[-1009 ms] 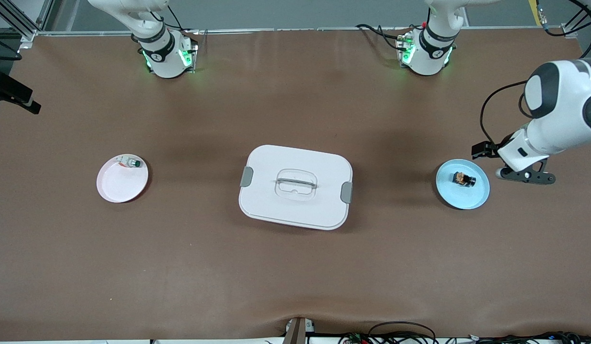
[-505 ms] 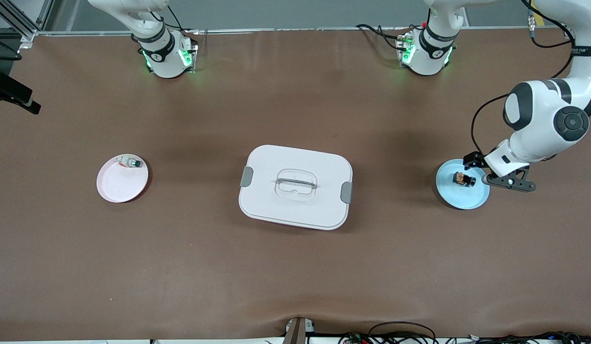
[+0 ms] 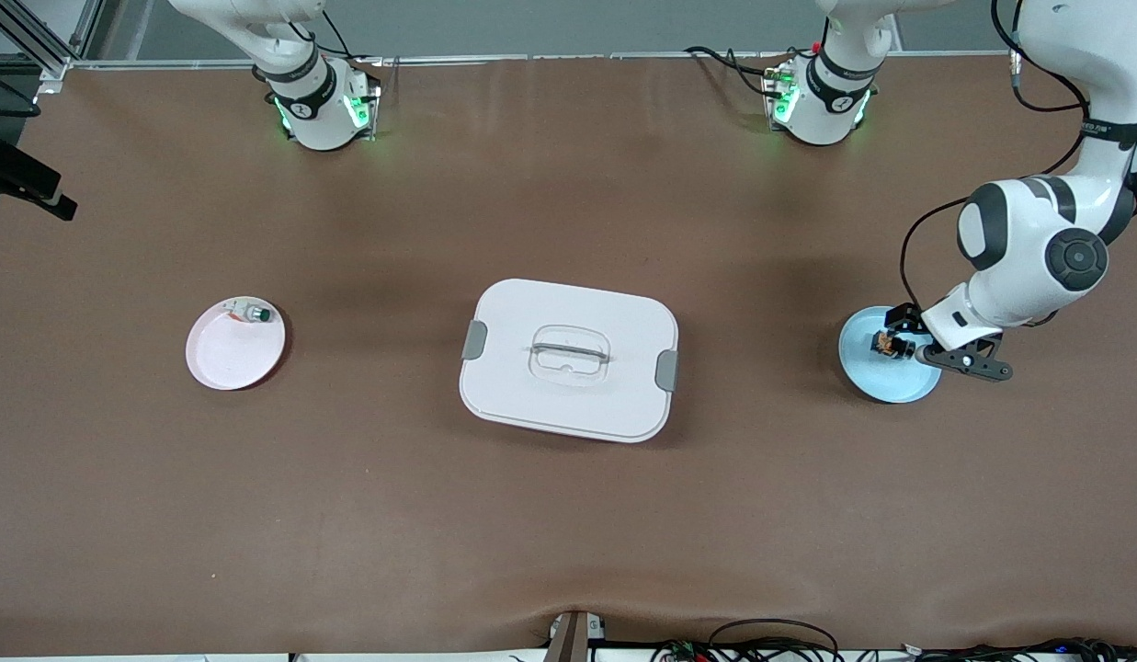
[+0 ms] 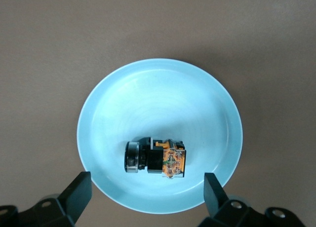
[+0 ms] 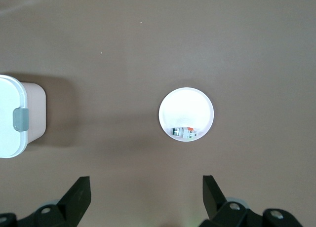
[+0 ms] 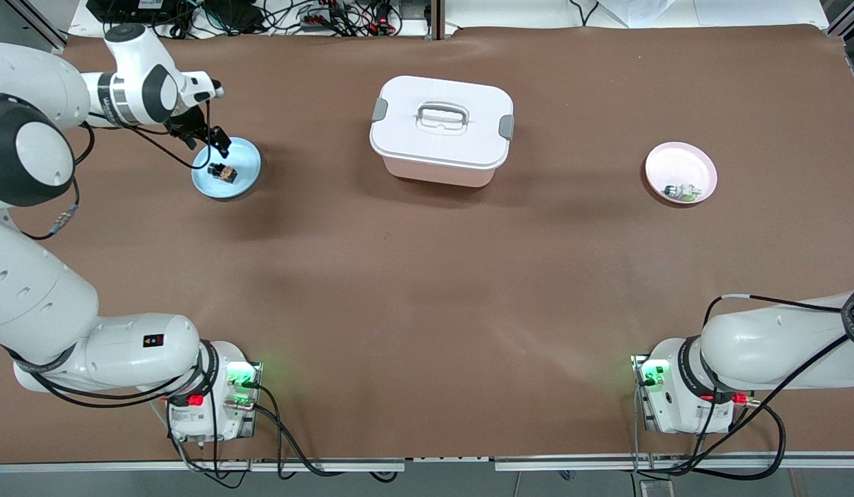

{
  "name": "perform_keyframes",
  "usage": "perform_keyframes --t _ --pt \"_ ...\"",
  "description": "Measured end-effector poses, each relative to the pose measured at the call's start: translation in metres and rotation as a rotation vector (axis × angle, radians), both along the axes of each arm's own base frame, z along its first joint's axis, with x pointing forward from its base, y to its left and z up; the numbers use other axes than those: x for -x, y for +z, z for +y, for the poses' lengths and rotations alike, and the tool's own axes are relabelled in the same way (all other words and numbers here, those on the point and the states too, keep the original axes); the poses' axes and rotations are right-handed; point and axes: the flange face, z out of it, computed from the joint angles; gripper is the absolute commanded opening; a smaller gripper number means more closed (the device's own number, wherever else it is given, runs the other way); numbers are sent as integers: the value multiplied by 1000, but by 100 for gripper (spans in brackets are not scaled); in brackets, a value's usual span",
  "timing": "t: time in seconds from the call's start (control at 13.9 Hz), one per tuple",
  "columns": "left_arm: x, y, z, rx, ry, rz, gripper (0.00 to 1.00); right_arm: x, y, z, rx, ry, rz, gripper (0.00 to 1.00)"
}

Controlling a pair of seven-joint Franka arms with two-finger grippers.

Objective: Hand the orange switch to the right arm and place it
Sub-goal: 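Move the left gripper down over the orange switch on the blue plate, then close the left gripper on the orange switch block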

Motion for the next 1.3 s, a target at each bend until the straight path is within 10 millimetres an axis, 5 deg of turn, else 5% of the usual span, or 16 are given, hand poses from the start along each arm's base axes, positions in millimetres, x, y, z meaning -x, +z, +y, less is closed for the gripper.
perform_keyframes --t 0.58,1.3 --pt "1 -37 -1 7 -49 14 100 0 0 -1 0 -41 2 100" --pt "4 -59 -1 13 -63 42 100 0 0 3 0 -33 1 100"
